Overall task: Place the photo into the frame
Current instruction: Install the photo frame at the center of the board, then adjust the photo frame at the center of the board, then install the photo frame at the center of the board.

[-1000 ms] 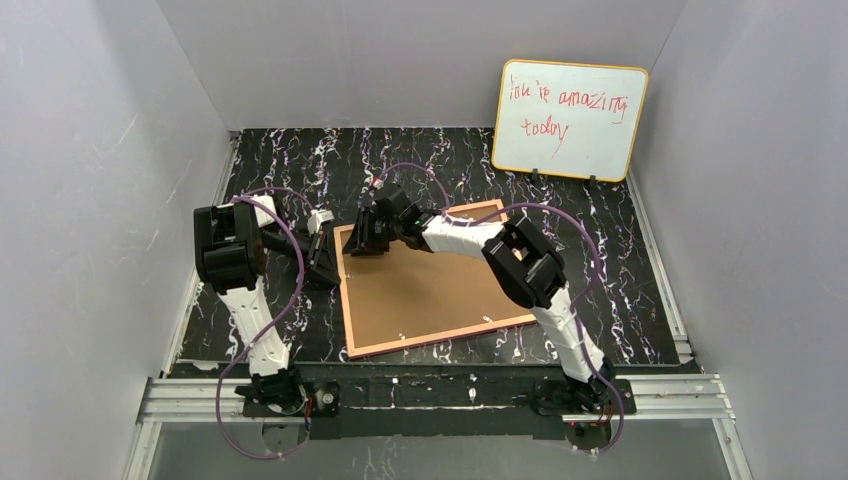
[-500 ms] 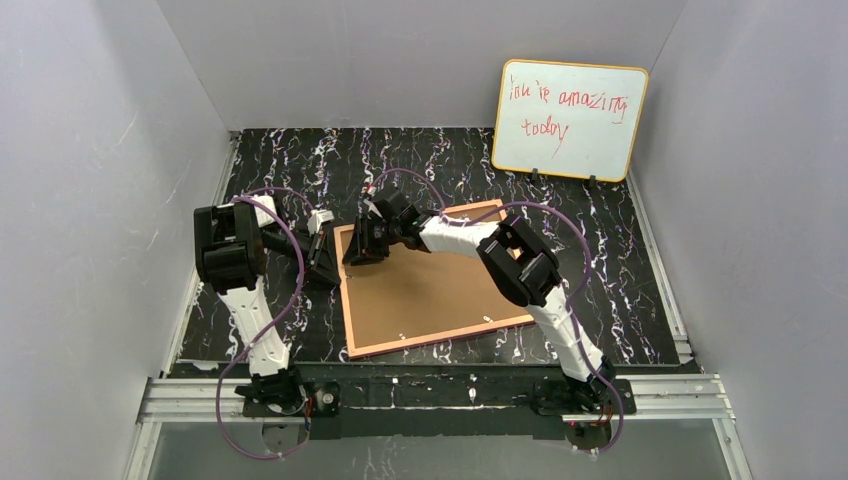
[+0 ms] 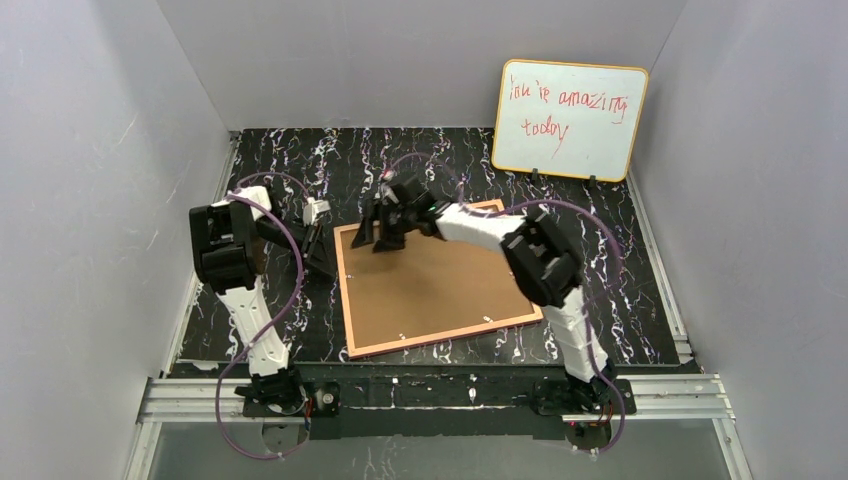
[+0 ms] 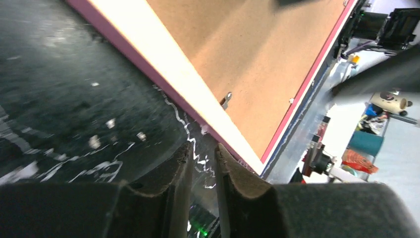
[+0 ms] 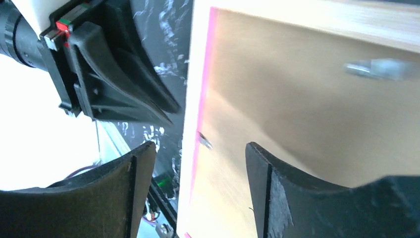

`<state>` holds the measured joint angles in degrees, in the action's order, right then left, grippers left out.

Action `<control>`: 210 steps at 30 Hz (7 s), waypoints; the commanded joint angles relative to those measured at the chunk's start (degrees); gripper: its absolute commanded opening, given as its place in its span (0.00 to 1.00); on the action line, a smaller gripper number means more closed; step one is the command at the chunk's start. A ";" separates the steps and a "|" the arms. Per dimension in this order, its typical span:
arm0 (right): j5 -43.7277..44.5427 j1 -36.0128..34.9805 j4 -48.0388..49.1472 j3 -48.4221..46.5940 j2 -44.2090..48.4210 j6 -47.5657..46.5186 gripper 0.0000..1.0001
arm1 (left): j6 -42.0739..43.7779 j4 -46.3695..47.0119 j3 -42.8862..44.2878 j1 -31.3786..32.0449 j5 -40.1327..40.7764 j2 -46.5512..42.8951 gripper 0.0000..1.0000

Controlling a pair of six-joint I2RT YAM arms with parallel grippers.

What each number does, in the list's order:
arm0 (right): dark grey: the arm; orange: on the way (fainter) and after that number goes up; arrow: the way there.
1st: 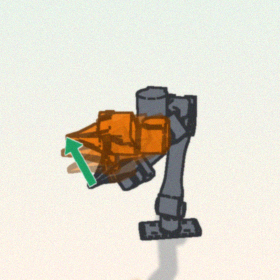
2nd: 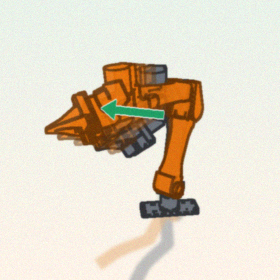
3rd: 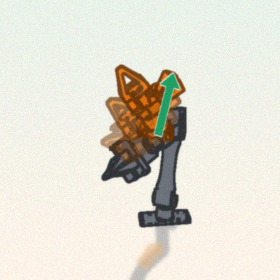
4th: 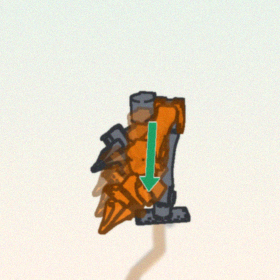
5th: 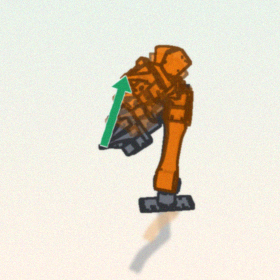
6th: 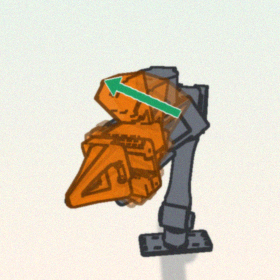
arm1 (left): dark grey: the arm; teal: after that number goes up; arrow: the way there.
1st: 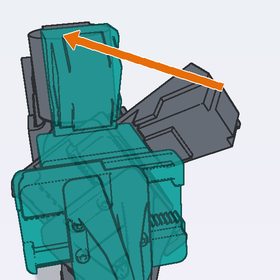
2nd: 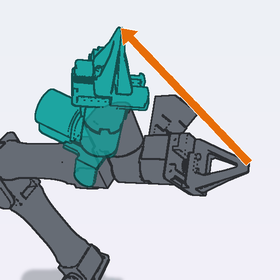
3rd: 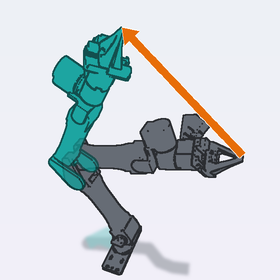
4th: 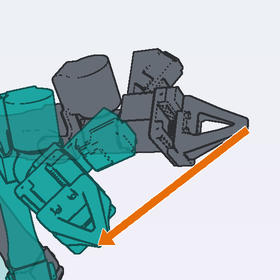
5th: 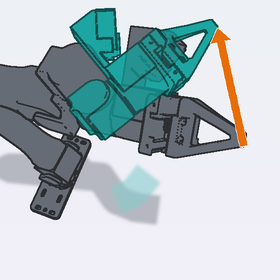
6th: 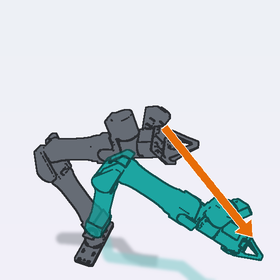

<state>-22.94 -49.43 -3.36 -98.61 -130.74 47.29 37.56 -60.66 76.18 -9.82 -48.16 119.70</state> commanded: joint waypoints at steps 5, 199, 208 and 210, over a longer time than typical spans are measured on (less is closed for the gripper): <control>18.23 19.86 -7.75 21.89 30.50 -3.90 0.98 | 9.17 -3.90 -1.36 -1.58 4.99 -5.94 0.27; -3.08 0.49 -2.98 -1.03 -2.85 -2.26 0.59 | 16.59 -8.06 -0.40 1.78 -0.15 7.00 0.06; -5.12 -1.00 -2.12 -1.83 -4.80 -1.54 0.58 | 16.40 -7.96 -0.16 1.85 -0.22 7.02 0.07; -5.43 -1.35 -1.96 -1.65 -5.17 -1.50 0.58 | 16.36 -7.98 -0.21 1.82 -0.24 7.04 0.06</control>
<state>-28.77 -49.76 -4.21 -98.91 -133.36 46.96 52.51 -72.31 76.82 -8.71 -50.78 127.11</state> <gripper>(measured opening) 0.579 0.071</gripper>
